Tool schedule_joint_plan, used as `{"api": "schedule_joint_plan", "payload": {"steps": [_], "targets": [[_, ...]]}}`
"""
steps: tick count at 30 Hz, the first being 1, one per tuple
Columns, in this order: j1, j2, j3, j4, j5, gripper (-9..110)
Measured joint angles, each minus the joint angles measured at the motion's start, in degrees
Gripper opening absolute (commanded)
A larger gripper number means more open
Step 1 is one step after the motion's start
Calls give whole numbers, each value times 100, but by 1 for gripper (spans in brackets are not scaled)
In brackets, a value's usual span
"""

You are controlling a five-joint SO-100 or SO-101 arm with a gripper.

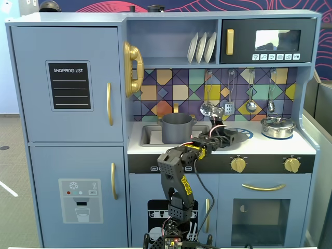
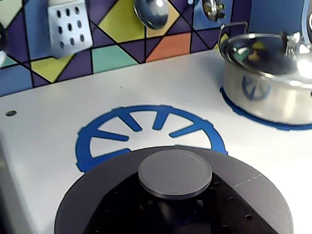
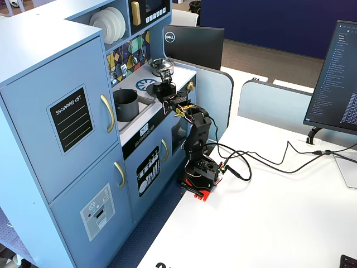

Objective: Pick up the lid from the counter and put it on the gray recipient

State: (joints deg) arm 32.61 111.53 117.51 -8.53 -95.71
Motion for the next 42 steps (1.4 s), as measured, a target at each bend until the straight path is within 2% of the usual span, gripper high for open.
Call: {"api": "schedule_joint_plan", "payload": {"steps": [8,20,30,42], "targets": [[-141,1020,-387,1169,62,0],[-1380,1661,-1028,1846,545,0],[-2566,1661,-1063,2004,466,0],[-2997,1266,-1063,1731,343,0]]}}
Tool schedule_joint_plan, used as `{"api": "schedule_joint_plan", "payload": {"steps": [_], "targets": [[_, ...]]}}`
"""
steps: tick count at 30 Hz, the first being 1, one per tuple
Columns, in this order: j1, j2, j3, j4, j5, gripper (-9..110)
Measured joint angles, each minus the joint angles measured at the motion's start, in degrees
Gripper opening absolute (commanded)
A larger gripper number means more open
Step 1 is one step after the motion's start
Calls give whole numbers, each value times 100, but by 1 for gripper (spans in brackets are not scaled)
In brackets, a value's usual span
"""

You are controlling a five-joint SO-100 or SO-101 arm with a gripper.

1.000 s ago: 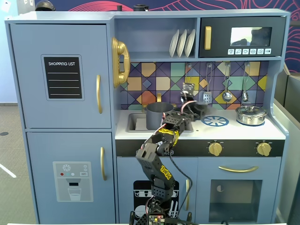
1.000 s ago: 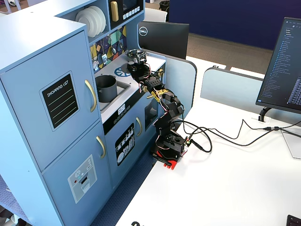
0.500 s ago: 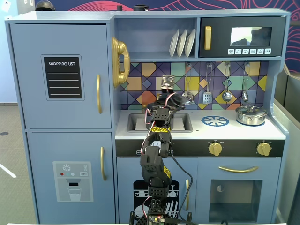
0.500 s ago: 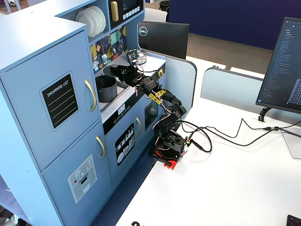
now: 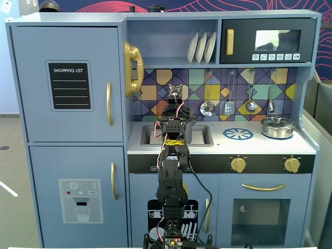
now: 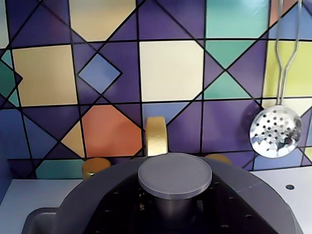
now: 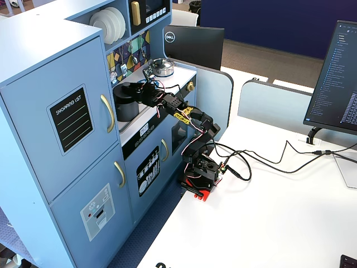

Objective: Pick up the lid from the counter and put it on the gray recipient

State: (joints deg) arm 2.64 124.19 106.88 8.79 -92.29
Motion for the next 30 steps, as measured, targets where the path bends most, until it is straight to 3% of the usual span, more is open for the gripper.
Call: {"api": "schedule_joint_plan", "payload": {"steps": [30], "targets": [[-97,-580,281,-387,-79,0]]}}
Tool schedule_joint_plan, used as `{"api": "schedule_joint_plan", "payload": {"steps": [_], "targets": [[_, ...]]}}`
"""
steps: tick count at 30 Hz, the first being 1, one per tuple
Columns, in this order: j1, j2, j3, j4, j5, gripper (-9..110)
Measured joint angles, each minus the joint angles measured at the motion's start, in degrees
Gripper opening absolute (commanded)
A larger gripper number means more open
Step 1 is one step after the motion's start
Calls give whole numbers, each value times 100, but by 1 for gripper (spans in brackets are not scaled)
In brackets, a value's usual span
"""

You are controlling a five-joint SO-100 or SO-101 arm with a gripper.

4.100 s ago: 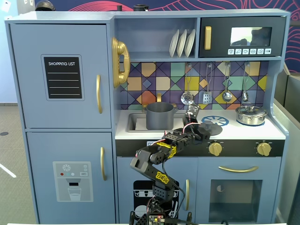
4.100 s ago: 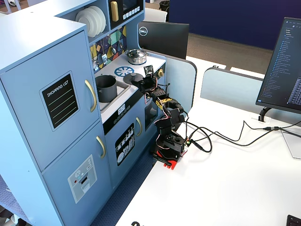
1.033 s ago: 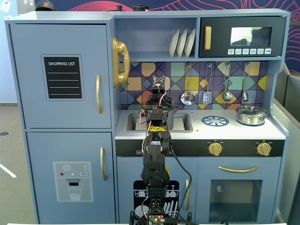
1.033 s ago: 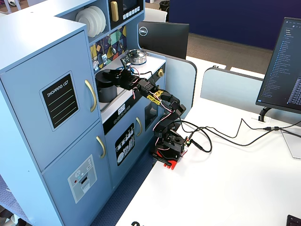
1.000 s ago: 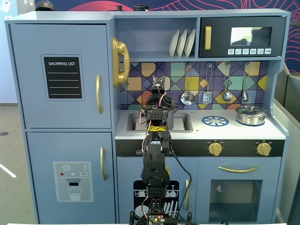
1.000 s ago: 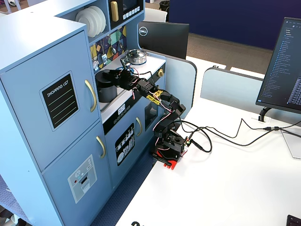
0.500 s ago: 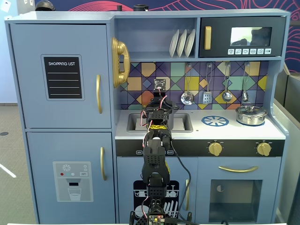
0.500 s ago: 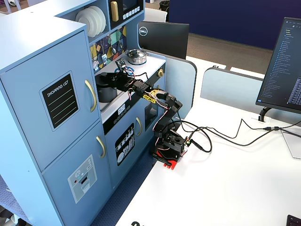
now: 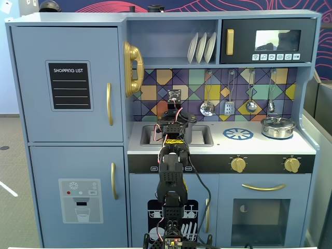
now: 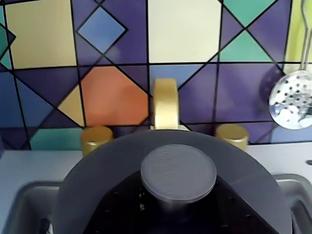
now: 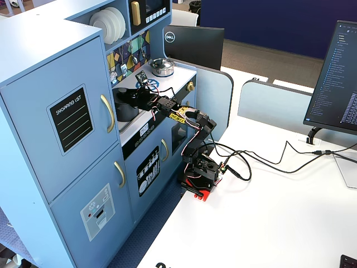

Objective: Pick up the lid from the counter and put it on the gray recipient

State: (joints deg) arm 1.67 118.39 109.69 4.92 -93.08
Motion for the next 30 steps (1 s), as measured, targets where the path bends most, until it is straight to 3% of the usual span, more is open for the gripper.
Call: {"api": "schedule_joint_plan", "payload": {"steps": [12,15,19,26,30], "targets": [[18,193,97,97,-70,0],[18,272,97,202,-53,22],[35,413,158,211,158,36],[211,712,167,404,246,35],[185,1345,167,1081,202,33]]}}
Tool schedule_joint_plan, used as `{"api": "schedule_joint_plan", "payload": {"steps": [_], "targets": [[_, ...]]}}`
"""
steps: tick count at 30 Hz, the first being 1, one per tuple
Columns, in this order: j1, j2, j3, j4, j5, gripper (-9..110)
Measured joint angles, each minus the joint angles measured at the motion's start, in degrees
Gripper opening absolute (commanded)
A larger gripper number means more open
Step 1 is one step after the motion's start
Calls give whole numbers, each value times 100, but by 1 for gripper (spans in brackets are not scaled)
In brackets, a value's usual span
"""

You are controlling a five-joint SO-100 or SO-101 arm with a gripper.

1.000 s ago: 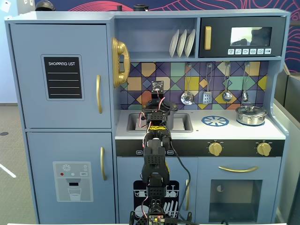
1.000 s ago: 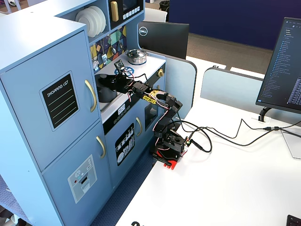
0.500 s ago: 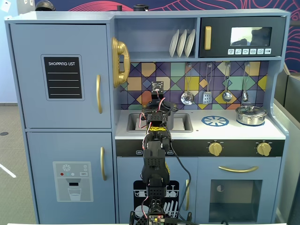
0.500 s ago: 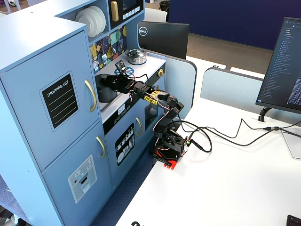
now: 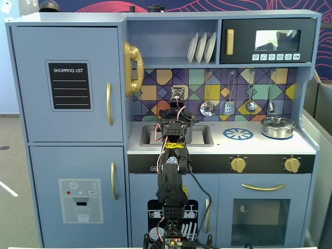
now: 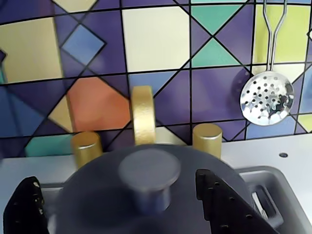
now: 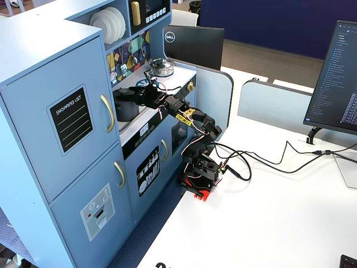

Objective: Pick up the lid from the counter and put it on the gray recipient

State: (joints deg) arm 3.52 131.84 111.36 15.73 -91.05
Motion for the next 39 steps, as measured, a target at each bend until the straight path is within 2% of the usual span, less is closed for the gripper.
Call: {"api": "schedule_joint_plan", "payload": {"steps": [4,11,13,18,24,27,29,35,39], "targets": [[132,1204,343,1521,-97,26],[-18,3929,1292,5133,-457,0],[-18,4421,1688,5687,-756,0],[0,4913,3173,5748,-457,0],[-18,4896,5388,4087,281,0],[-158,4834,5977,3911,422,0],[-343,4816,6064,4131,624,0],[-343,4992,6108,5959,562,0],[-387,5071,6064,6187,431,1]]}}
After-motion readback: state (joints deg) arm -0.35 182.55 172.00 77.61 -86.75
